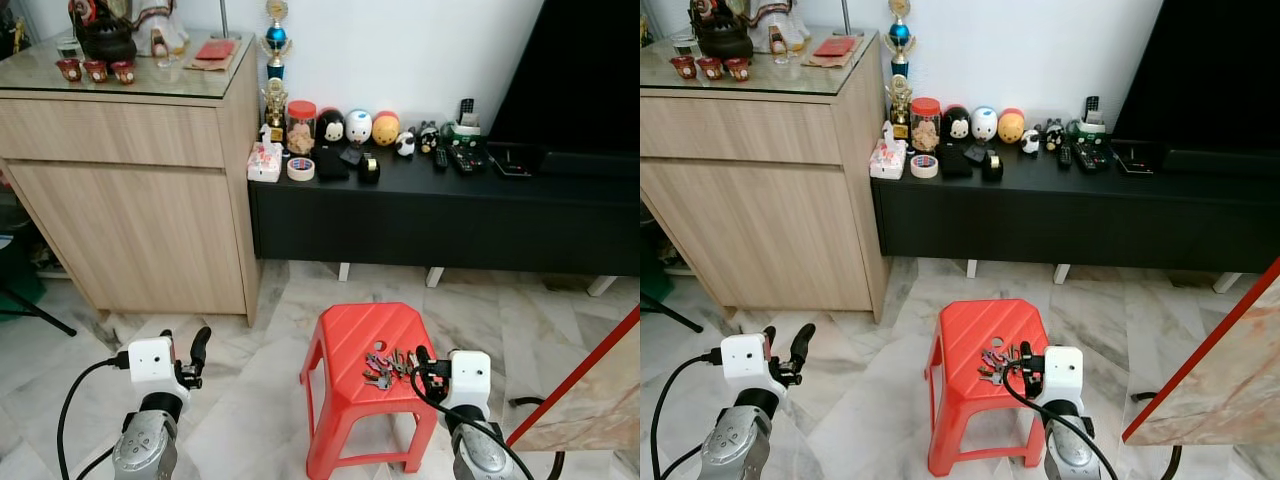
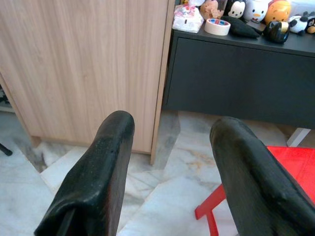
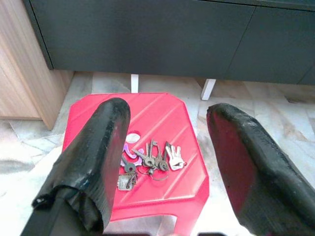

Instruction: Hang keys on a hook

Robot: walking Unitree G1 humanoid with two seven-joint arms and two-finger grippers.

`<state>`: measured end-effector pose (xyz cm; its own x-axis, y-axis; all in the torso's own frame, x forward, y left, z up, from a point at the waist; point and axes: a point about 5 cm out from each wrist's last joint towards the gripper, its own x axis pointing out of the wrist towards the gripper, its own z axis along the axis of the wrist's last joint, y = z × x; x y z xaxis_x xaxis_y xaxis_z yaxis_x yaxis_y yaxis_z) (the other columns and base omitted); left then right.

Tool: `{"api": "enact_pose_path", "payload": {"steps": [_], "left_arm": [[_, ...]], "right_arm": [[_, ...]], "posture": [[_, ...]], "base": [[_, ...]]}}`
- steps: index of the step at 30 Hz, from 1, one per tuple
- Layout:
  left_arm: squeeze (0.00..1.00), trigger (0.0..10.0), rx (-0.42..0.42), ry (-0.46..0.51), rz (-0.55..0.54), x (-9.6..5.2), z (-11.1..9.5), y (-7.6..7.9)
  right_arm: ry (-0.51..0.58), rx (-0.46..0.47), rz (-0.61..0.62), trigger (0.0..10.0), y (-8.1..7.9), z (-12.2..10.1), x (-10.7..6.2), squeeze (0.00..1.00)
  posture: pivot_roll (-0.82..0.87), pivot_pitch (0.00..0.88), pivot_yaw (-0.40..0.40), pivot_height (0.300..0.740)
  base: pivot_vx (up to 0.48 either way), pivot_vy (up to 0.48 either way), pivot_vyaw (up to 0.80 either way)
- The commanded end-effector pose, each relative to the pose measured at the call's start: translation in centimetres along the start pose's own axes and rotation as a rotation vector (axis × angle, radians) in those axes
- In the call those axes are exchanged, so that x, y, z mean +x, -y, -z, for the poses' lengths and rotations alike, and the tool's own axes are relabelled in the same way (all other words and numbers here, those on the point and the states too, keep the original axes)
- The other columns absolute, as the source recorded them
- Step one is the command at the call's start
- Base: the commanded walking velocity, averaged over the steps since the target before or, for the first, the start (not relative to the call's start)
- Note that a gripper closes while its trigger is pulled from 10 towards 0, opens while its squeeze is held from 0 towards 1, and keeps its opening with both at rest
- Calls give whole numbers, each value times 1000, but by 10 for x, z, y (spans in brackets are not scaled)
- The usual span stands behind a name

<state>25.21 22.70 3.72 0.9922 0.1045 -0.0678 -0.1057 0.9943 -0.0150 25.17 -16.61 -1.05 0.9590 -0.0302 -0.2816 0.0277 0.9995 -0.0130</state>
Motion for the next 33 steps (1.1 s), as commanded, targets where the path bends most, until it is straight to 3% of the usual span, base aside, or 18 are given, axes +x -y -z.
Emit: {"api": "enact_pose_path", "payload": {"steps": [1, 25, 33], "left_arm": [[0, 10000, 8, -14, 8, -1, 2, 0], [0, 10000, 1, -24, -1, -2, 2, -4], [0, 10000, 5, -26, 16, -2, 1, -1]], "right_arm": [[3, -5, -6, 10000, 1, 0, 0, 0], [-26, -5, -6, 10000, -3, 7, -3, 0], [-22, -1, -6, 10000, -4, 7, -3, 0]], "posture": [[94, 0, -99, 656], [103, 0, -93, 656], [103, 0, -90, 656]], "base": [[0, 0, 0], [0, 0, 0], [0, 0, 759]]}}
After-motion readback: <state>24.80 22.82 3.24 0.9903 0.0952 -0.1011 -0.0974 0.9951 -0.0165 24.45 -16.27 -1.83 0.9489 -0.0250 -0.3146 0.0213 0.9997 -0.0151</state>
